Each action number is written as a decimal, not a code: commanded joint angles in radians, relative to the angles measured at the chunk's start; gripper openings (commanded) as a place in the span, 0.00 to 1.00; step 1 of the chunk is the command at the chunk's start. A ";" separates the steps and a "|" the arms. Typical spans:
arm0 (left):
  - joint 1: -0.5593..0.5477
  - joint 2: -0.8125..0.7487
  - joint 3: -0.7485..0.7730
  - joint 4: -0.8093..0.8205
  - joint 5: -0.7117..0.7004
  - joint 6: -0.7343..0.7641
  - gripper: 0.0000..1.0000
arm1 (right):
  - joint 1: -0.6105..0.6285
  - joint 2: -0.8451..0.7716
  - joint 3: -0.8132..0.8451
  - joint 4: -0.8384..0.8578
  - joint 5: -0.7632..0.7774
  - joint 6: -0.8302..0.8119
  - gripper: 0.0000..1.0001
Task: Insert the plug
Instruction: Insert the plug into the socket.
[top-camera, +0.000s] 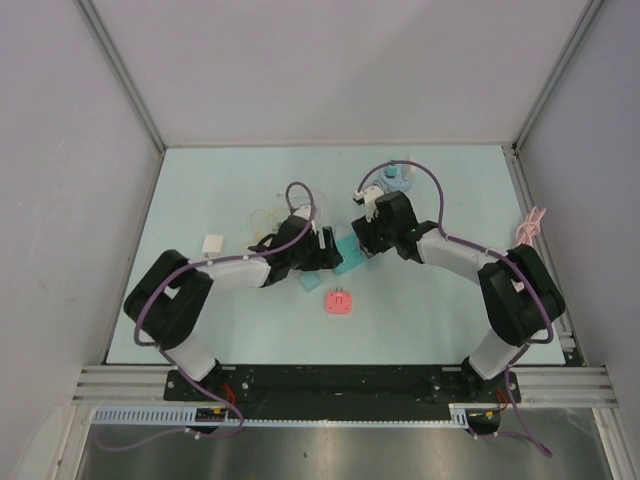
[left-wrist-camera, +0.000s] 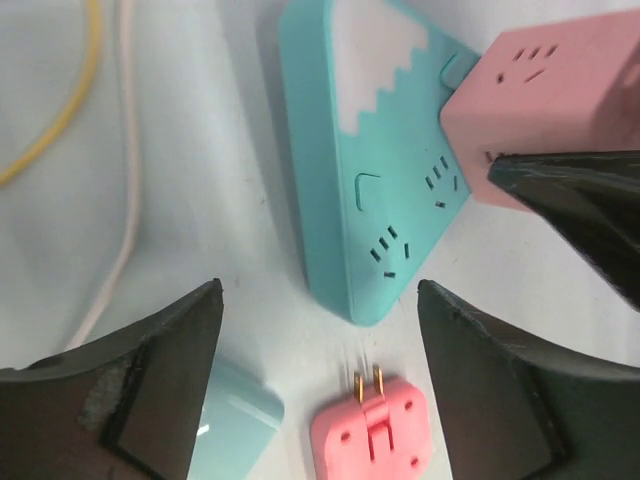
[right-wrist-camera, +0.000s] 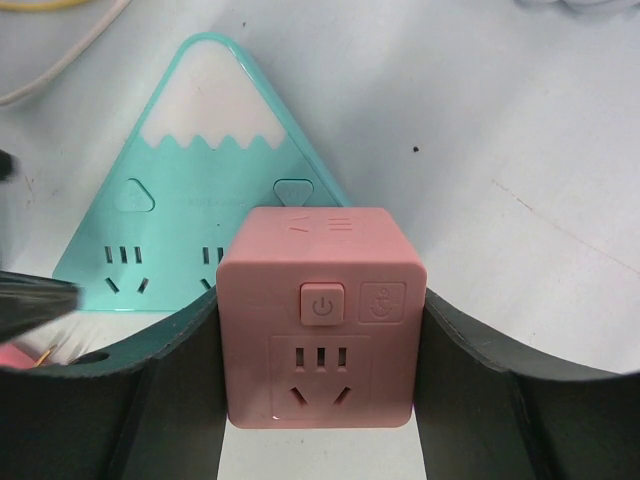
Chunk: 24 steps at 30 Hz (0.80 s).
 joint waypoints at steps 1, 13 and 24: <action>-0.002 -0.197 -0.003 -0.122 -0.136 0.010 0.85 | 0.023 0.017 -0.076 -0.259 -0.005 0.006 0.20; -0.011 -0.554 -0.037 -0.422 -0.311 0.077 1.00 | 0.037 -0.132 -0.034 -0.251 -0.008 0.020 0.69; -0.011 -0.763 -0.089 -0.604 -0.394 0.070 1.00 | 0.123 -0.357 -0.030 -0.314 0.122 0.092 0.93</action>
